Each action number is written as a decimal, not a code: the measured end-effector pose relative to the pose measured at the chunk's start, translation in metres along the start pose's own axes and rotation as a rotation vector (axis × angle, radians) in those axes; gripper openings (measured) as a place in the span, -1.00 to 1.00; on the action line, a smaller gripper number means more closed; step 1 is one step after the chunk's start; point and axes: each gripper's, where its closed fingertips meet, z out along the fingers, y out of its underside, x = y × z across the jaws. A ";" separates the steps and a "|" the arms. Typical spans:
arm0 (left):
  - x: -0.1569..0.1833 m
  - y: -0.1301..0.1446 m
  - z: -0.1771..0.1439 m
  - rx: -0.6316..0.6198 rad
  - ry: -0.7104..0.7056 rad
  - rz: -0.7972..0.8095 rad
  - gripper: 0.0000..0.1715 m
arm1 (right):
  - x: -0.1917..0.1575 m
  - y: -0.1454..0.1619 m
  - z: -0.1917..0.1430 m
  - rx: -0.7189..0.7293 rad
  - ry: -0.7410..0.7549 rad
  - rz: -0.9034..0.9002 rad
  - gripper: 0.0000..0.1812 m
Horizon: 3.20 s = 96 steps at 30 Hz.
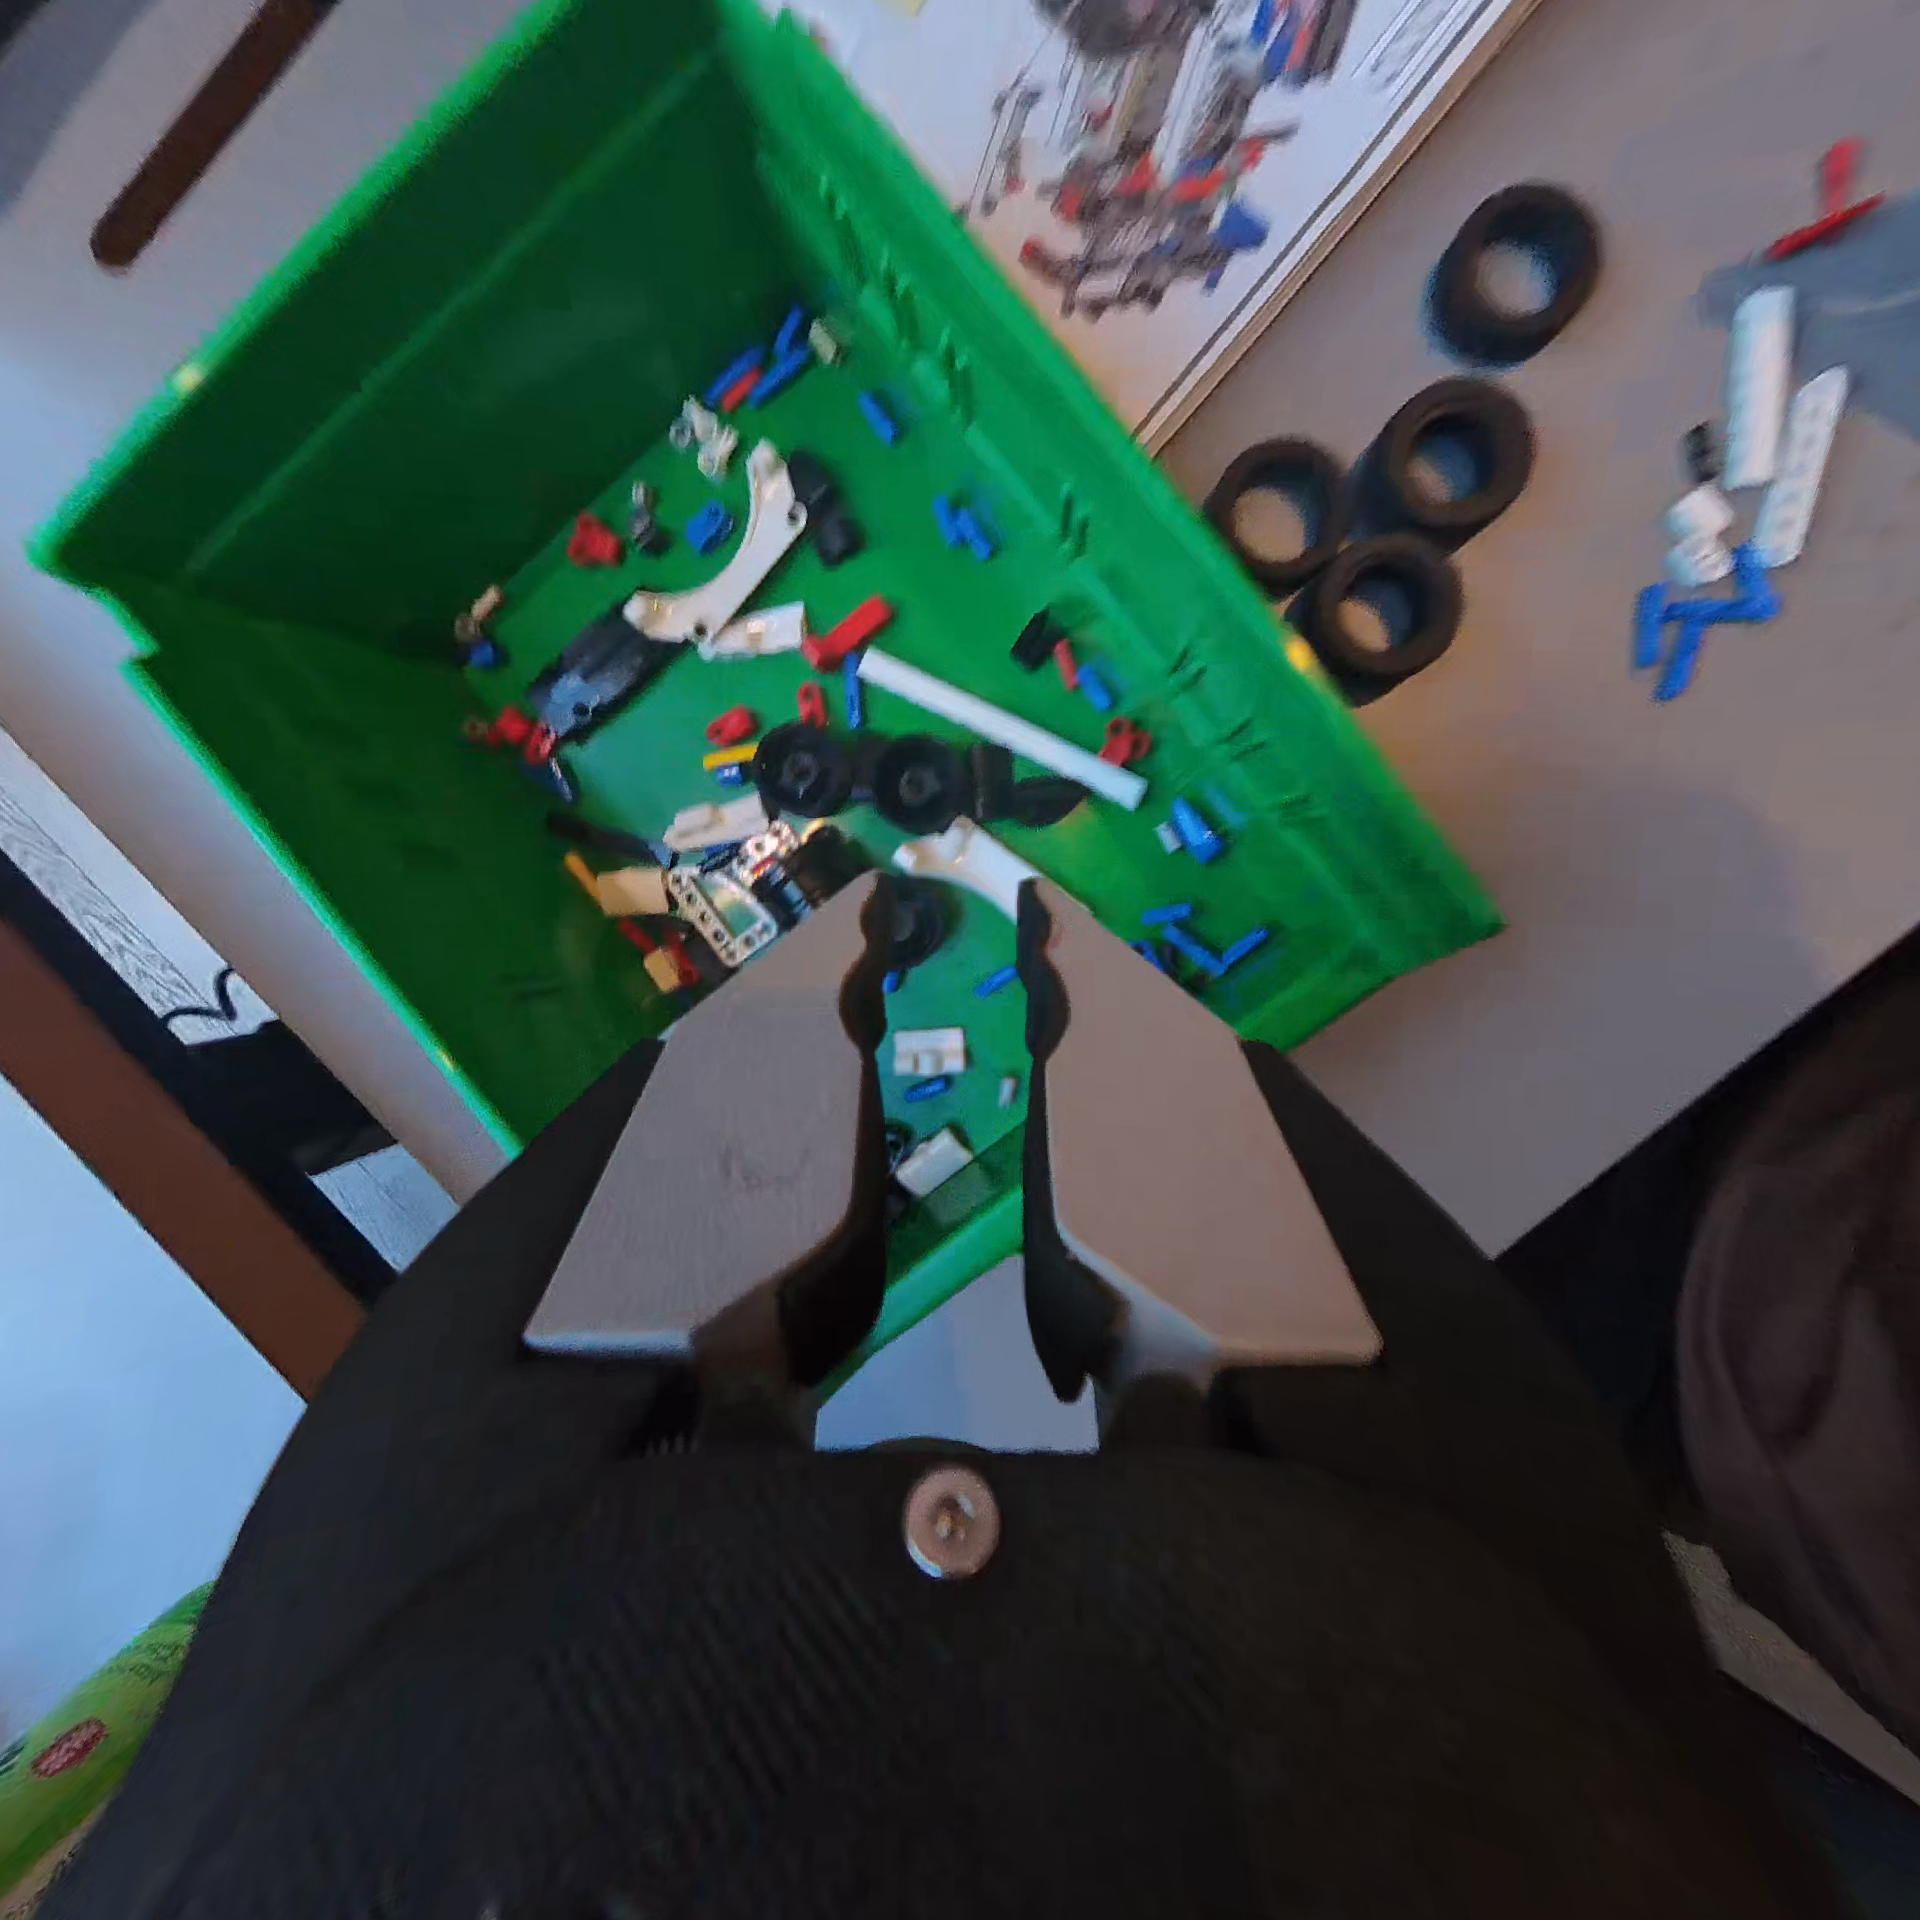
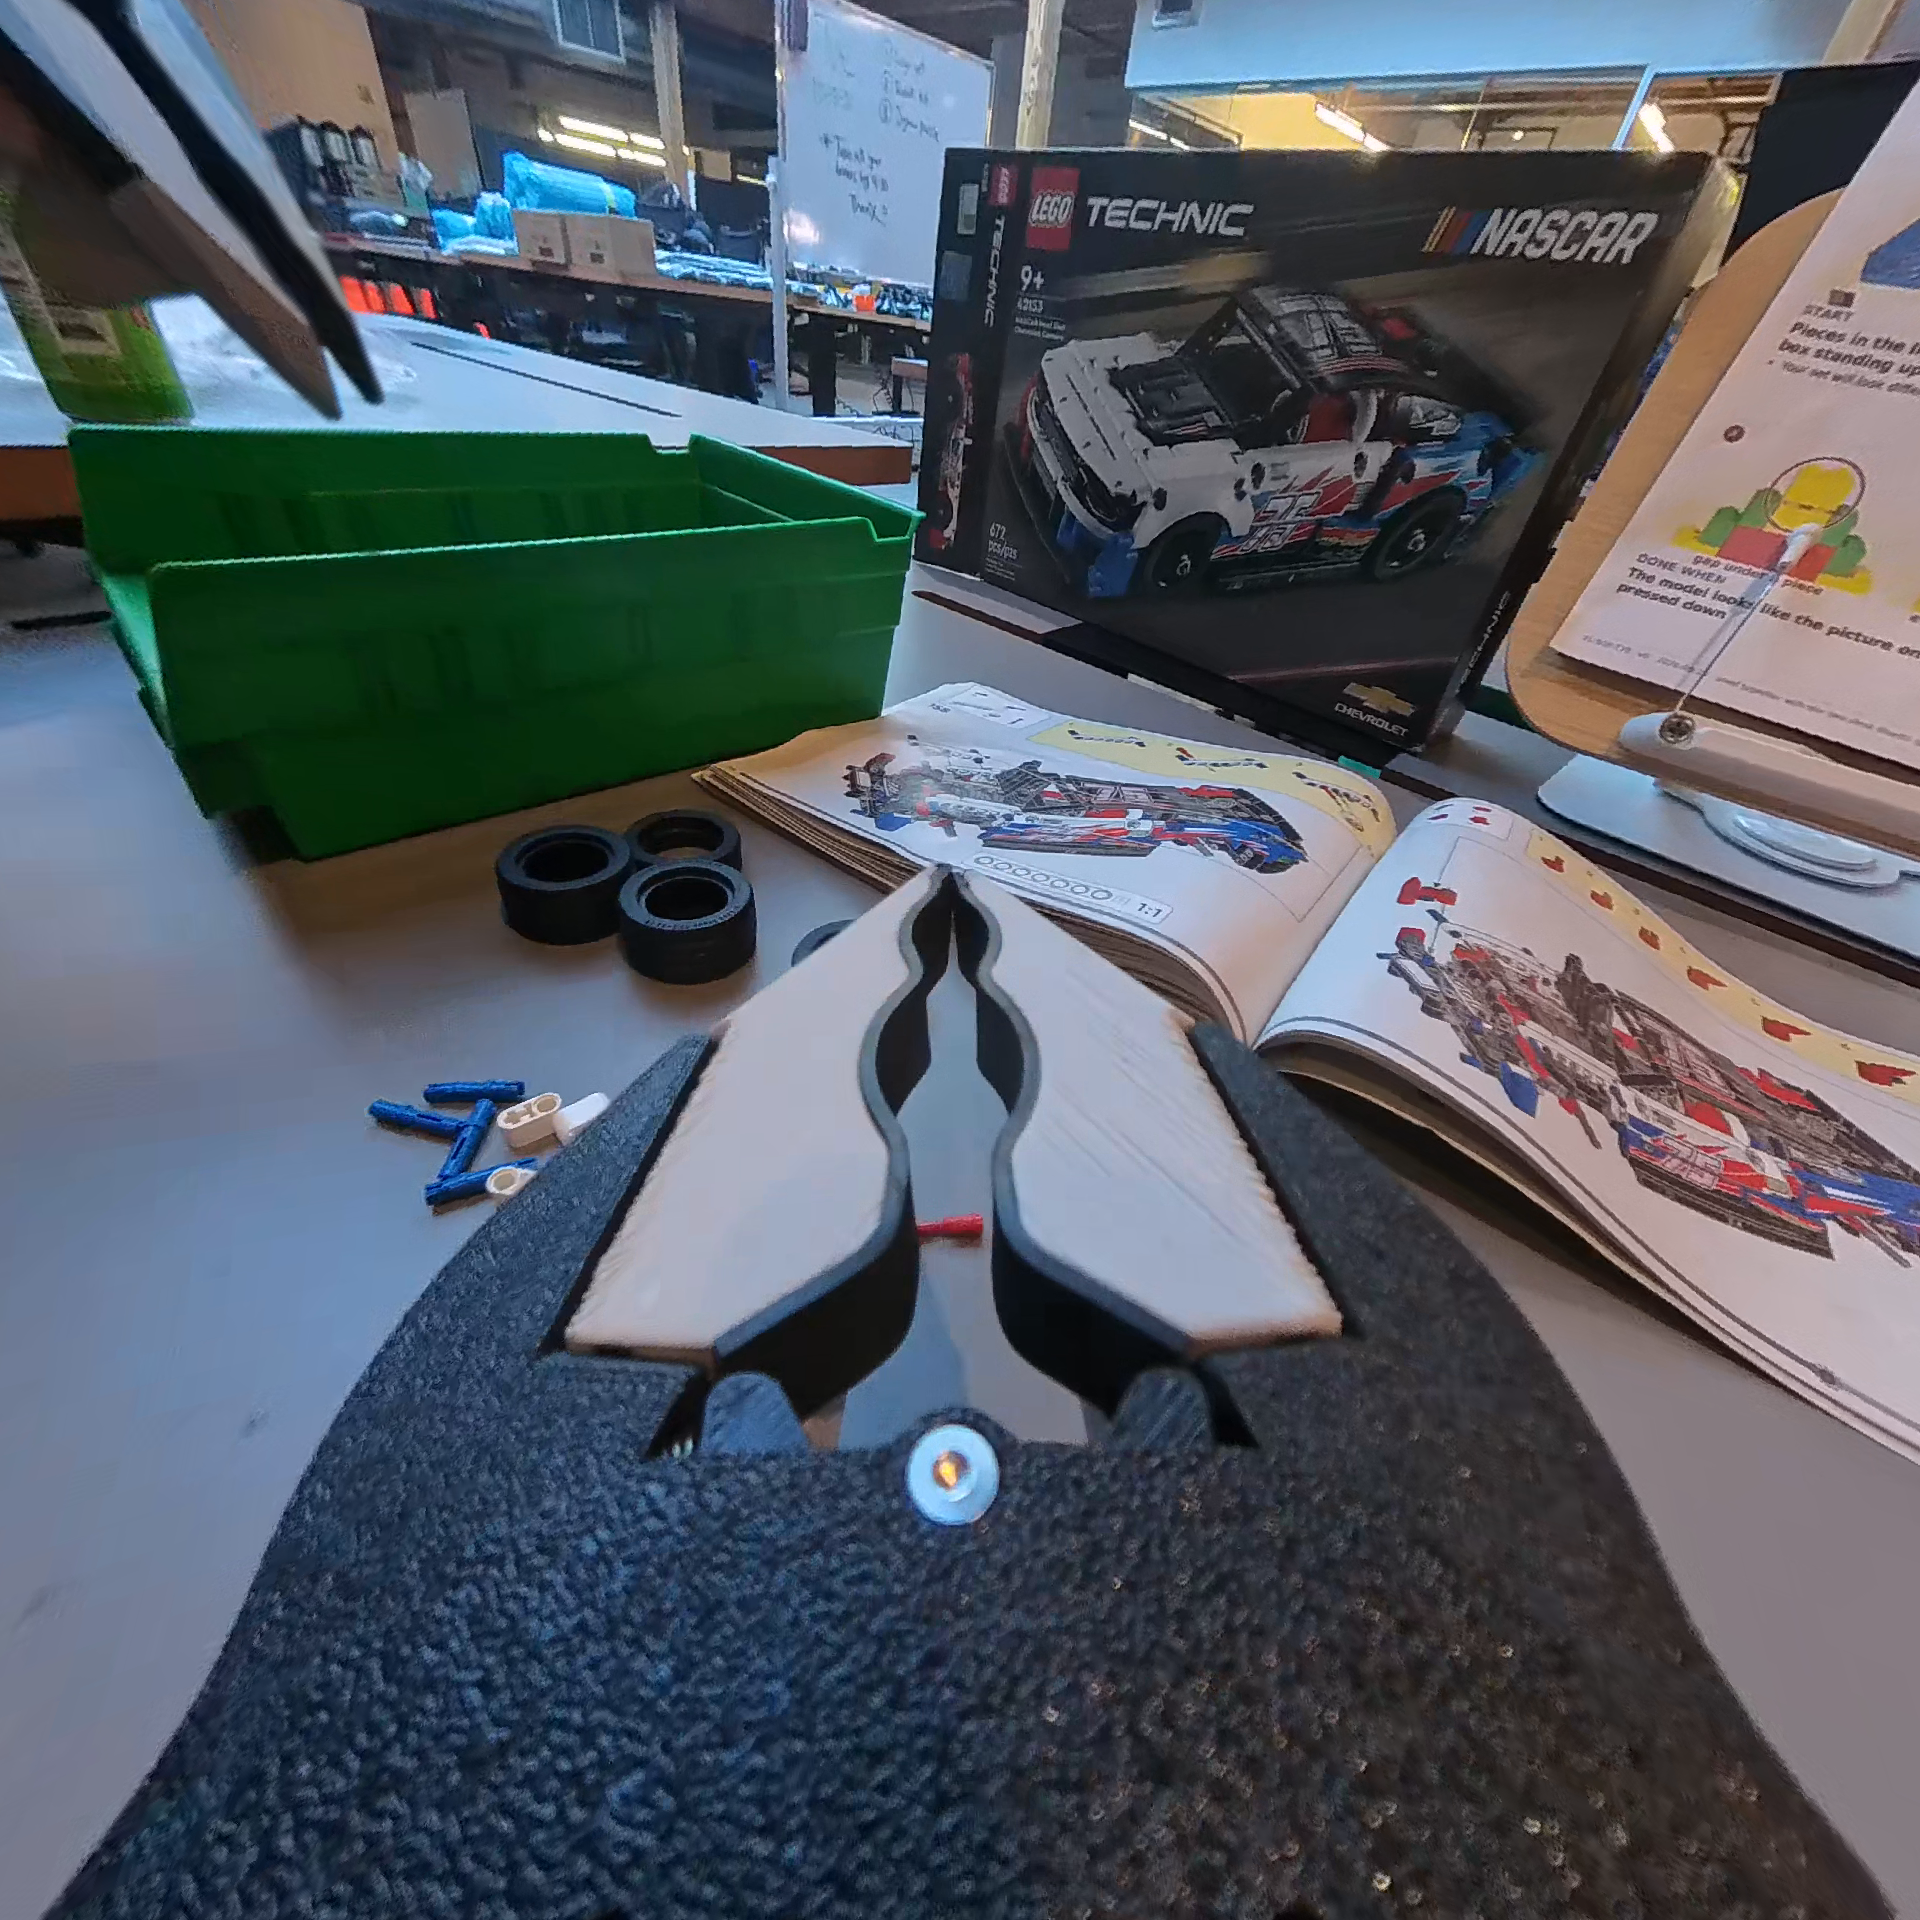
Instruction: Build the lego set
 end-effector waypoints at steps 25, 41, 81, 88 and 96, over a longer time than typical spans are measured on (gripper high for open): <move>-0.098 0.032 0.082 -0.306 -0.233 0.098 -0.59 | 0.008 0.003 0.013 -0.027 0.038 -0.006 -1.00; -0.048 0.085 0.073 -0.499 -0.018 0.103 -0.57 | 0.008 0.000 0.011 -0.003 0.014 0.034 -1.00; -0.011 -0.047 0.039 -0.085 0.021 0.060 -0.99 | 0.005 -0.003 0.009 0.020 -0.028 0.071 -1.00; 0.145 -0.098 0.065 -0.064 0.270 0.361 -0.97 | 0.004 -0.005 0.007 0.030 -0.032 0.077 -1.00; 0.210 -0.079 0.138 -0.258 0.369 0.439 -0.98 | 0.007 -0.004 -0.002 0.032 -0.031 0.088 -1.00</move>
